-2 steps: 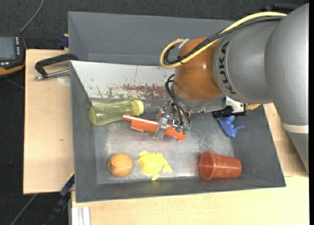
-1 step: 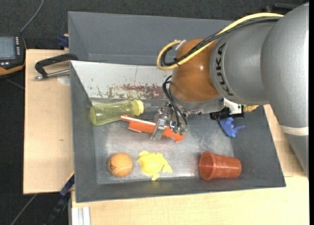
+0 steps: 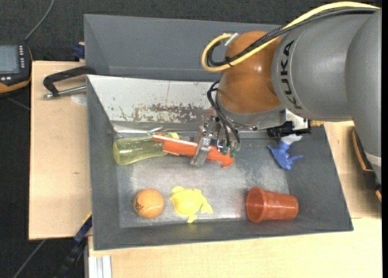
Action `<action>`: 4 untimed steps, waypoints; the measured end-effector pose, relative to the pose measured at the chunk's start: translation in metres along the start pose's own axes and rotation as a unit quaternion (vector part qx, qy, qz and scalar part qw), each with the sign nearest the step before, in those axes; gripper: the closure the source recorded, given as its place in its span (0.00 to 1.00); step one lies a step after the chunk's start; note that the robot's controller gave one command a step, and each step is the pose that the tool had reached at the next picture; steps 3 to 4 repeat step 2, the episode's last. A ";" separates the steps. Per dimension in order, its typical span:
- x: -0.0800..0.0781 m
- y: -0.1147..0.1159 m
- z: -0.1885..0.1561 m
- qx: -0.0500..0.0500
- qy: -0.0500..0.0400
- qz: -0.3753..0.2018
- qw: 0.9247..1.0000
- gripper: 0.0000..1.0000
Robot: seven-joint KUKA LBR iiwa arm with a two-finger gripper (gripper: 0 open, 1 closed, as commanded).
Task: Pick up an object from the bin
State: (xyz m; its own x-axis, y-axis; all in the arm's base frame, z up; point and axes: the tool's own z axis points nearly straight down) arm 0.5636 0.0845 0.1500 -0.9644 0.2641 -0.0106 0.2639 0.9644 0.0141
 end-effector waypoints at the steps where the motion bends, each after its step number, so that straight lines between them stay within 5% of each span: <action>1: 0.003 0.010 -0.024 -0.002 -0.004 0.004 1.000 1.00; 2: 0.002 0.015 -0.062 0.000 0.001 0.003 1.000 1.00; 4: 0.002 0.015 -0.062 0.000 0.001 0.003 1.000 1.00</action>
Offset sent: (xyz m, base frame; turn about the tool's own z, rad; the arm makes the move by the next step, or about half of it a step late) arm 0.0084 0.0188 0.1350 0.0030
